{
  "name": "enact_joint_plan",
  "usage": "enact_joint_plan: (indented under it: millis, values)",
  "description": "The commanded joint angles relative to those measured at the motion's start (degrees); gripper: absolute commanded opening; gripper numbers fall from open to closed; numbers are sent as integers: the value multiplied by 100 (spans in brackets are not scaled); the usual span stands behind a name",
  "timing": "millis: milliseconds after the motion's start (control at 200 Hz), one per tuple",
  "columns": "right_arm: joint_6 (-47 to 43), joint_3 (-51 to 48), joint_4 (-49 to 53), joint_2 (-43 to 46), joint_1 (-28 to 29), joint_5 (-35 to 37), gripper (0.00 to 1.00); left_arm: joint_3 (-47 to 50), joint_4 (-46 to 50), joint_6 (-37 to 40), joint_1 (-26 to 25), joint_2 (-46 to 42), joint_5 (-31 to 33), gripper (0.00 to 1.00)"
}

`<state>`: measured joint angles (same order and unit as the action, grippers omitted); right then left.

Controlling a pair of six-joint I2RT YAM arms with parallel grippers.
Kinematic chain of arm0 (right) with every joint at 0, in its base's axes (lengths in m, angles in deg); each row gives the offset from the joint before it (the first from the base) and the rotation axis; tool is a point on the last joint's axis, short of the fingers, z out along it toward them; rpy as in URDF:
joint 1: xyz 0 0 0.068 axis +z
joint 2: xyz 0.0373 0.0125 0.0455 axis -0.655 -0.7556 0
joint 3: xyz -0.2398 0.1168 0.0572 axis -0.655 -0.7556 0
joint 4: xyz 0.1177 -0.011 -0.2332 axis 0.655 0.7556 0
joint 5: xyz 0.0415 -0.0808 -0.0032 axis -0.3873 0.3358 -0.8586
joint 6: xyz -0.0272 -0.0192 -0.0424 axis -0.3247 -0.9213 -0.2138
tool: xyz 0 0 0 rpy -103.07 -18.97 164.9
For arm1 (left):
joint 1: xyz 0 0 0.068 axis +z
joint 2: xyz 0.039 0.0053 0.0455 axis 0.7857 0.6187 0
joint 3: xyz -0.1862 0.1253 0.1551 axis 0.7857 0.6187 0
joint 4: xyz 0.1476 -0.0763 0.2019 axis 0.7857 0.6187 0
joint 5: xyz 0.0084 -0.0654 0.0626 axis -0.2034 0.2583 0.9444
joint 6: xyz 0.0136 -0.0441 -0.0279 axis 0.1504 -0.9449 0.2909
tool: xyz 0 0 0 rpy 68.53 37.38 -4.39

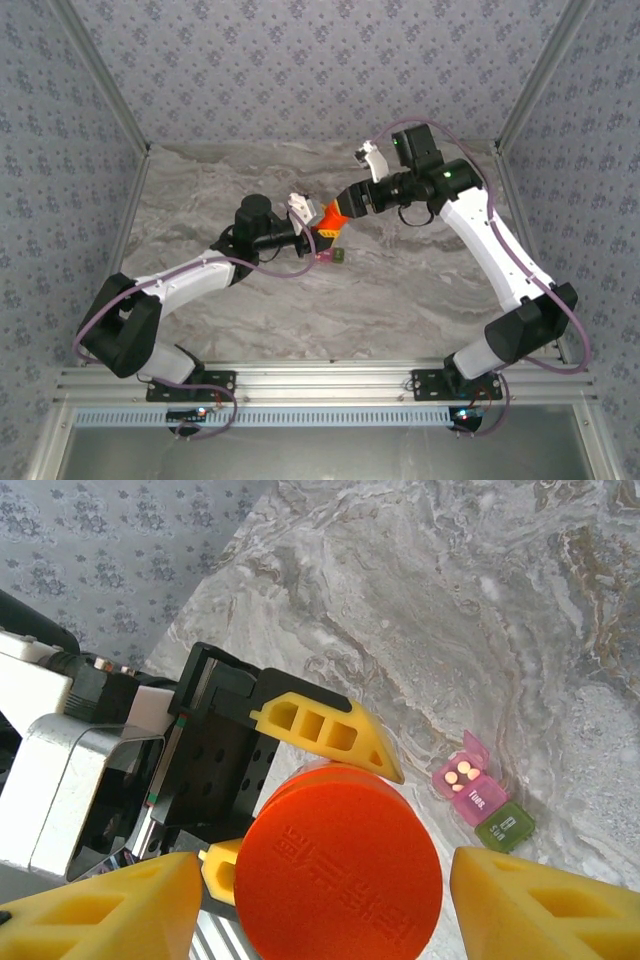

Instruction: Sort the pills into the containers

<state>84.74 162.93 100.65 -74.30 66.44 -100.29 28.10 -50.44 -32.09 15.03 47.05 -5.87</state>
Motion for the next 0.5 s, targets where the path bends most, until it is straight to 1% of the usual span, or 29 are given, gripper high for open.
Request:
enact_joint_plan:
  millis: [0,110,185,255,360,425,495]
  values:
    - [-162,193,226,-109,66,-22,69,-152,-316,-66,-24,-138,-132,0]
    - [-181,197,264,-145,88,-5,69,-151,-316,-65,-24,-138,-129,0]
    - [-177,197,277,-160,90,18,67,-151,-316,-66,-24,-146,-122,0]
    - [-144,201,276,-182,88,22,61,-151,-315,-57,-25,-146,-113,0]
    - [-25,242,293,-229,86,39,48,-151,-307,-45,-25,-151,-116,0]
    - [275,234,232,-261,113,137,44,-159,-316,-41,-27,-152,-94,0]
    - [795,152,111,-284,211,290,35,-174,-308,-26,-25,-157,-8,0]
